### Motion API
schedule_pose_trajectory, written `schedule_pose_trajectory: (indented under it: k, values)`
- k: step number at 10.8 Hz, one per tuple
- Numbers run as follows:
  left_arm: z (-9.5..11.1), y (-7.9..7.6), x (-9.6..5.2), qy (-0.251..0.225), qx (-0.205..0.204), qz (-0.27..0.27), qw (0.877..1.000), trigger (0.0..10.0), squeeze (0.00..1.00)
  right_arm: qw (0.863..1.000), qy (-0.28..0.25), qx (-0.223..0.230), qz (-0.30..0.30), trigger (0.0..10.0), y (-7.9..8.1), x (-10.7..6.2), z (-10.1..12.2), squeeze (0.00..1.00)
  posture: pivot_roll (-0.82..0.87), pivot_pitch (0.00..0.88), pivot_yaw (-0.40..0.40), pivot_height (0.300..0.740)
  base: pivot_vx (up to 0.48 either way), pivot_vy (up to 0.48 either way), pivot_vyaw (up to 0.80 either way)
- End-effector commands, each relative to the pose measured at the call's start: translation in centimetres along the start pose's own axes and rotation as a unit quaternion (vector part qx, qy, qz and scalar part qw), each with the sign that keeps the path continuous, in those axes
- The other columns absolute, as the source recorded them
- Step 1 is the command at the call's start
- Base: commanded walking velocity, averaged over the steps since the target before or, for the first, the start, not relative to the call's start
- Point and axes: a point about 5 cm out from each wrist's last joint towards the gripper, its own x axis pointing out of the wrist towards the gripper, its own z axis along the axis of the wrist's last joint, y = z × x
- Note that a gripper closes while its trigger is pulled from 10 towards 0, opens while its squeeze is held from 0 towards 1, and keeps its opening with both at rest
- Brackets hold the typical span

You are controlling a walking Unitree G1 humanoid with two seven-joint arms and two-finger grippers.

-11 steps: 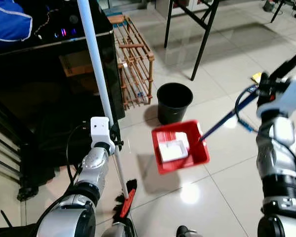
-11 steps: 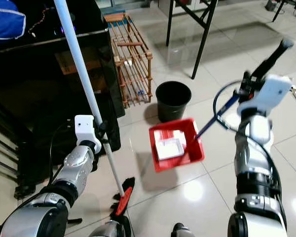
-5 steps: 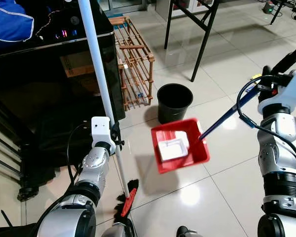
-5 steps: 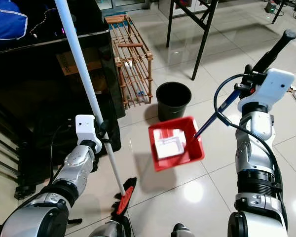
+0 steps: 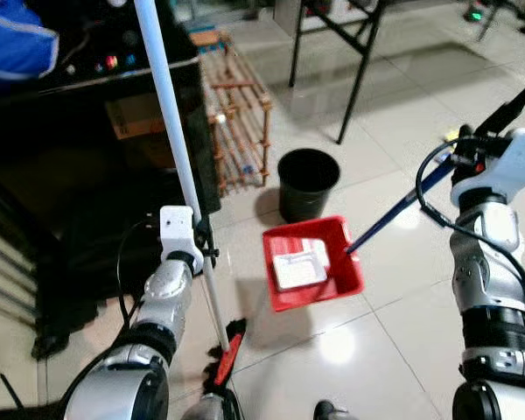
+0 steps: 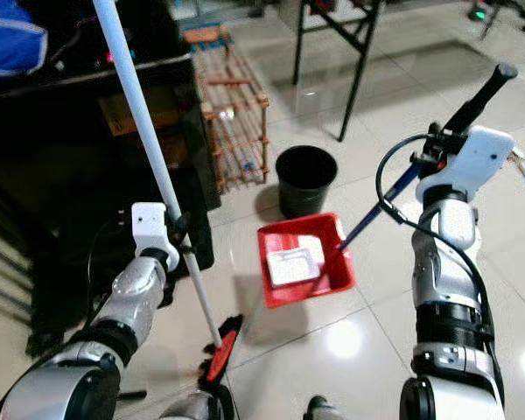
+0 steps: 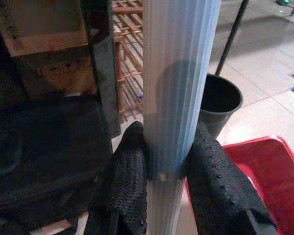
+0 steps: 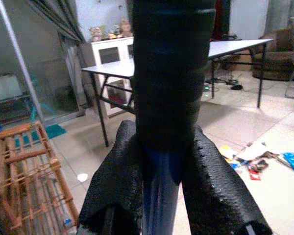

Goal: Sweep floor

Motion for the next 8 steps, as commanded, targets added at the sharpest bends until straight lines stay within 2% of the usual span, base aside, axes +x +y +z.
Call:
schedule_pose_trajectory:
  k: [1,6,7,8]
  values:
    - [0.6,-0.25,0.19,-0.014,0.0,-0.006,1.0,10.0,0.0,1.0,-0.024,0.0,-0.009,10.0,-0.52,-0.02,0.97,0.0,-0.04,0.196,0.038,0.74,0.0,0.0,0.0]
    - [0.59,-0.16,0.18,-0.013,-0.001,-0.004,1.0,10.0,0.0,1.0,-0.025,0.002,-0.007,10.0,-0.22,-0.11,0.92,0.0,-0.04,0.197,0.039,0.74,0.0,0.0,0.0]
    - [0.58,-0.19,0.18,-0.013,0.0,-0.005,1.0,10.0,0.0,1.0,-0.02,0.007,-0.009,10.0,-0.32,-0.12,0.8,0.0,-0.04,0.198,0.039,0.74,0.247,0.0,0.0]
    - [0.59,-0.18,0.19,-0.012,0.0,-0.004,1.0,10.0,0.0,1.0,-0.015,0.015,-0.011,10.0,-0.33,-0.08,0.72,0.0,-0.04,0.199,0.039,0.74,0.285,0.0,-0.78]
